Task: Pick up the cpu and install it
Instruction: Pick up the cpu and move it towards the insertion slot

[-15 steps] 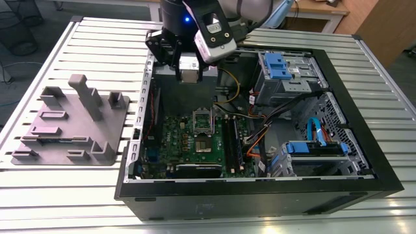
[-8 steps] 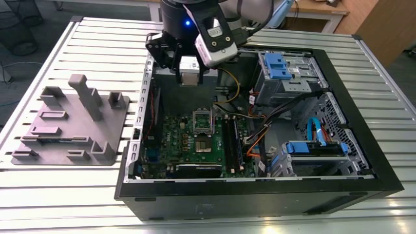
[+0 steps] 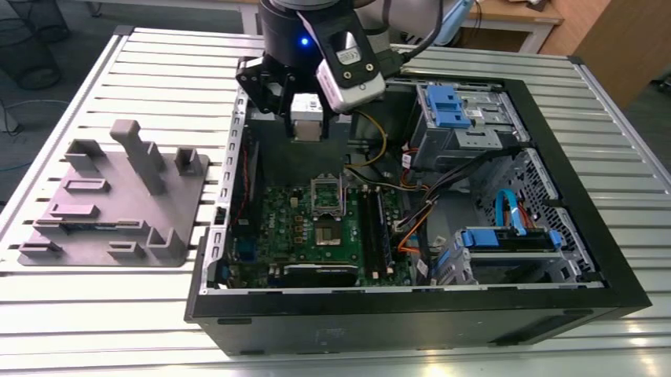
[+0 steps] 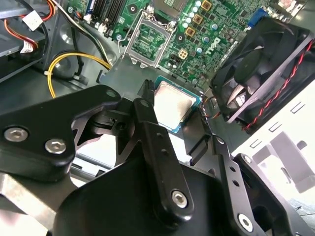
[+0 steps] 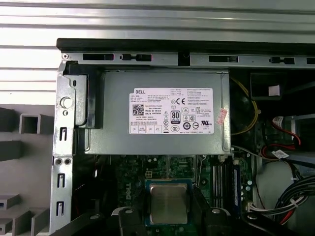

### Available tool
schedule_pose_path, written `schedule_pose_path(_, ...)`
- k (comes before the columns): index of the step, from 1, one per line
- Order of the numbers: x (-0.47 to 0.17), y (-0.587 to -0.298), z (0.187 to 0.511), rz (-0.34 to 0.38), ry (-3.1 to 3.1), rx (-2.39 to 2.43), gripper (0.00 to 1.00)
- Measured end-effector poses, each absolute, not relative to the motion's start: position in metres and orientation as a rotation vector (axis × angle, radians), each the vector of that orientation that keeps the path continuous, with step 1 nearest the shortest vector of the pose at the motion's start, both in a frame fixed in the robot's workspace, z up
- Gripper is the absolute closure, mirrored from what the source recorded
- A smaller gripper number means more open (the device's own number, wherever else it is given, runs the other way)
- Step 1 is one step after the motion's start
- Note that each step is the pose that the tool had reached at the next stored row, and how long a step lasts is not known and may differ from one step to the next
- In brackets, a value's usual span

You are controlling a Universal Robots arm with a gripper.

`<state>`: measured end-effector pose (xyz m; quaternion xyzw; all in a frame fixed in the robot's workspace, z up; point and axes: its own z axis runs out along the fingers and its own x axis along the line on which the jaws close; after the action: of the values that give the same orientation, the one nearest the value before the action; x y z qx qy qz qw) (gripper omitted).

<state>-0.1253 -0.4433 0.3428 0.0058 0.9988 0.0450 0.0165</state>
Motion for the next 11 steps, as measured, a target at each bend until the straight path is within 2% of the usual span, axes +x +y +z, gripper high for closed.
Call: schedule_pose_path(11, -0.1239, -0.4458, 0.3417, 0.14, 3.105, 0.018, 0.53)
